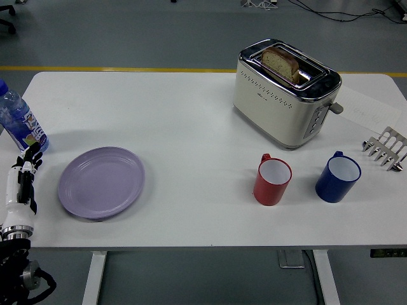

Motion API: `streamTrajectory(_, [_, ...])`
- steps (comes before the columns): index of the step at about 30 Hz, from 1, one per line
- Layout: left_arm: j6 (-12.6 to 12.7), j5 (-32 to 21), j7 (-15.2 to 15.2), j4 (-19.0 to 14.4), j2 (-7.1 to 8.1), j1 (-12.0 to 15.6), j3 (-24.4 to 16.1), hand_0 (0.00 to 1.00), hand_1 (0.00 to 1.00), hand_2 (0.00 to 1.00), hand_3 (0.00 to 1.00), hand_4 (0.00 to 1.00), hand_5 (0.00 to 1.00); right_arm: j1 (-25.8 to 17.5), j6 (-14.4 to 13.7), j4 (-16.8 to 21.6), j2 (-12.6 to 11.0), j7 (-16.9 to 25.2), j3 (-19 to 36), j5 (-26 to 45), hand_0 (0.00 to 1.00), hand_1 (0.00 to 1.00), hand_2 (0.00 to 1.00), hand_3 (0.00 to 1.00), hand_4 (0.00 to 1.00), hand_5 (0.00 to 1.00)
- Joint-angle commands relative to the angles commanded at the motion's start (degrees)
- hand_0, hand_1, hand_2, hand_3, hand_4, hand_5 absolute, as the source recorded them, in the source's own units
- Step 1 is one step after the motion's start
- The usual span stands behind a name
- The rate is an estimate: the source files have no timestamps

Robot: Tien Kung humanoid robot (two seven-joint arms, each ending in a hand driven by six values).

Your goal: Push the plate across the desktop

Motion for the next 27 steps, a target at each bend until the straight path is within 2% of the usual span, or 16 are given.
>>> streamTrajectory(10, [1.25,-2.67,0.0,1.31,-1.39,-1.65,2.69,0.89,0.897,0.922,0.844,0.477,0.998,-0.22,-0.06,0.0,-0.06,-0.03,-0.34,0.32,0.514,0.477,0.579,0.544,0.178,0.331])
streamTrajectory(24, [2.07,-4.6,0.0,0.95,-2.42,-3.21,5.2,0.888,0.895,0.919,0.836,0.477,0.998,-0.26,-0.08,0.0,0.01,0.0,-0.62,0.68,0.514,0.477,0.579,0.544,0.177,0.33])
streamTrajectory(27, [2.3,-5.44,0.0,1.36,-2.69,-3.97,6.98,0.889,0.893,0.918,0.832,0.461,0.998,-0.15,-0.11,0.0,0.08,0.01,-0.68,0.8,0.515,0.477,0.579,0.544,0.177,0.329])
